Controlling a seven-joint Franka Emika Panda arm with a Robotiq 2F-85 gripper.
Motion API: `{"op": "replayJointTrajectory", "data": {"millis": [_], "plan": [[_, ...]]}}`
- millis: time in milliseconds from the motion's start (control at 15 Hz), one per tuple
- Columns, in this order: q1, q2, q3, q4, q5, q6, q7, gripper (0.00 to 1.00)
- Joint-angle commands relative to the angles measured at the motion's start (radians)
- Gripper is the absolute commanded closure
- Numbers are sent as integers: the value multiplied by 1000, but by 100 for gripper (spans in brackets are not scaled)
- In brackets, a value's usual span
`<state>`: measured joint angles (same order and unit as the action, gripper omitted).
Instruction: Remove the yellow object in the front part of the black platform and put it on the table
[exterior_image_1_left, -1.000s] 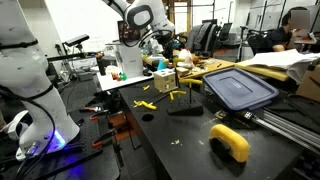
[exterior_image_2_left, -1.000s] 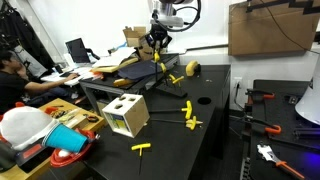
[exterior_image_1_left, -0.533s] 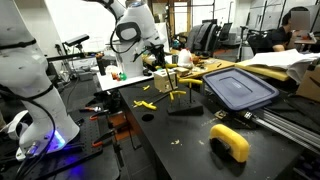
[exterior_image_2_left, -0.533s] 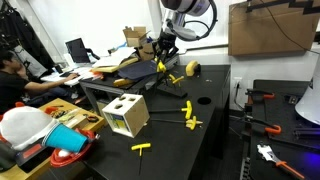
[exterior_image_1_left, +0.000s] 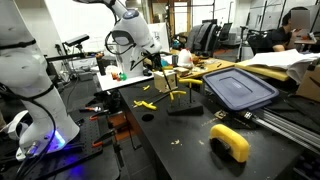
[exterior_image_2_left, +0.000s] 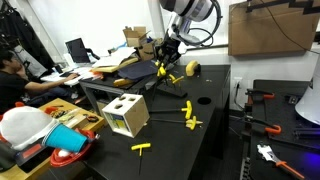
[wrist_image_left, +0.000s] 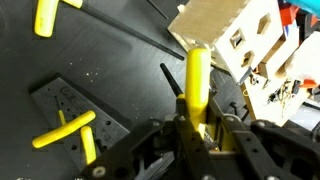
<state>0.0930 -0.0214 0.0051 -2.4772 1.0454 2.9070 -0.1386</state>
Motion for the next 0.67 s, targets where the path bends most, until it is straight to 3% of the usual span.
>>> {"op": "replayJointTrajectory", "data": {"millis": [0, 267, 600], "plan": [[9, 53, 5, 53, 202, 88, -149, 94], [2, 127, 8, 101, 333, 46, -198, 94], [-18, 196, -3, 149, 365, -83, -135, 94]]}}
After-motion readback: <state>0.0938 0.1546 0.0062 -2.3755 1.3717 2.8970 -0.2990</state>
